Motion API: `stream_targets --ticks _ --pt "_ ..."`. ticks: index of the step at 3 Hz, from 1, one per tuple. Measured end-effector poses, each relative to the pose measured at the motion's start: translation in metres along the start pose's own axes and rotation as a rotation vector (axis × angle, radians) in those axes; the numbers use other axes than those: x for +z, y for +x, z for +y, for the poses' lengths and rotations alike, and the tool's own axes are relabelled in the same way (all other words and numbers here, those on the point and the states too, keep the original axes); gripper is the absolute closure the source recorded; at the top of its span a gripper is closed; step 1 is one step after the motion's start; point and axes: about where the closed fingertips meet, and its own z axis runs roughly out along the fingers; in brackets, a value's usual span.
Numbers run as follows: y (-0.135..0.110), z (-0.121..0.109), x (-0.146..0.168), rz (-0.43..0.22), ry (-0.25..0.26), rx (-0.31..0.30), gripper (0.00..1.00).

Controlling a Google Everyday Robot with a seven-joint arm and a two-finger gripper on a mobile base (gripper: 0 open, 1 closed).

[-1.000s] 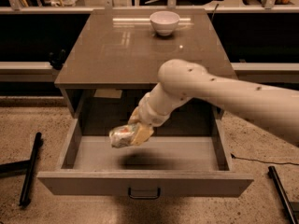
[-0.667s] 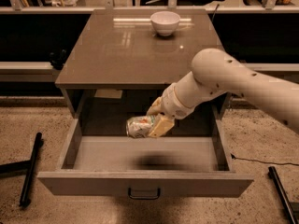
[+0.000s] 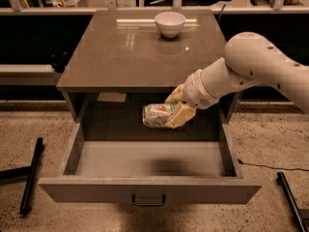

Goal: Pick 7up can from top drawer and place on counter

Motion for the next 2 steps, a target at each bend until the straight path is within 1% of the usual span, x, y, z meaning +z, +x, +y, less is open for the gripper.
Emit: stream_targets --ticks 1,2 --pt "0.002 -0.01 -0.005 0.0 0.027 0.005 1.0" --pt "0.004 -0.046 -0.043 0.045 0.115 -0.004 1.0"
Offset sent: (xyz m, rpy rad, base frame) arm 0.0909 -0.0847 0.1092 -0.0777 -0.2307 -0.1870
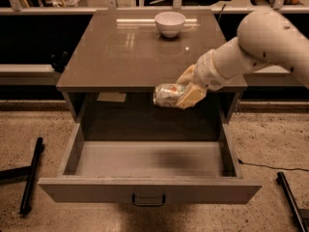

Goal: Pick 7up can from top drawer and place on counter

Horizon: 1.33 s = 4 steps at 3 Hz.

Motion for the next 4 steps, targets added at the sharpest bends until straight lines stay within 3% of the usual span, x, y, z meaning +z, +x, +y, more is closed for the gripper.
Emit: stream_targets --ticks 1,2,4 --pt "-0.005 -0.061 -0.052 0.048 0.13 -0.025 1.0" --pt "-0.005 -0.096 -0.069 0.057 0.169 -0.029 1.0" --pt "0.009 -0.149 -0.054 0.033 0.16 0.013 1.0"
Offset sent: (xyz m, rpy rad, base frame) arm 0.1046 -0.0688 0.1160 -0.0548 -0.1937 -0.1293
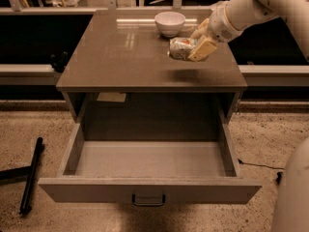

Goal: Pick 7up can from top drawer and place on counter

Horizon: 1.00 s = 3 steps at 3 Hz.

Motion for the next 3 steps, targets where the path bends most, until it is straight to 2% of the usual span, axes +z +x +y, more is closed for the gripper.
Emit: stream_targets --ticks 1,3 --pt "0.008 -0.012 0.016 -0.009 -0.022 0.038 0.86" --pt "0.011 -0.021 0.046 -0.013 -0.083 0.074 0.39"
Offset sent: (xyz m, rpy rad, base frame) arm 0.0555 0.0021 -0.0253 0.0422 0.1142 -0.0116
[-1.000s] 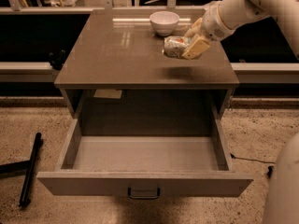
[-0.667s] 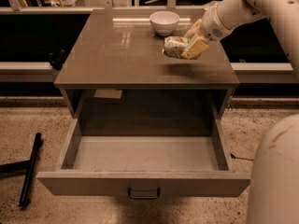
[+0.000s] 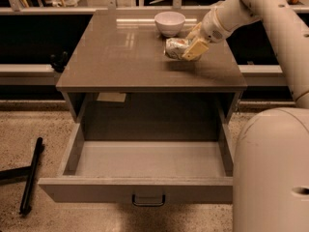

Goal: Pick 7up can from top drawer and place on counter

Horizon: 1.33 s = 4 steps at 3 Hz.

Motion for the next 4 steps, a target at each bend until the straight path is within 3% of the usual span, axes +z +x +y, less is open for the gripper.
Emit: stream_targets --ticks 1,2,3,4 --pt "0.004 -0.002 0.008 -0.004 -0.018 0.01 0.16" --pt "0.005 -0.003 0.013 -0.009 -0.033 0.017 0.0" --pt "0.008 -0.004 0.011 -0.018 -0.036 0.03 0.0" --pt "0.02 -0.008 -0.02 -0.022 0.015 0.061 0.0"
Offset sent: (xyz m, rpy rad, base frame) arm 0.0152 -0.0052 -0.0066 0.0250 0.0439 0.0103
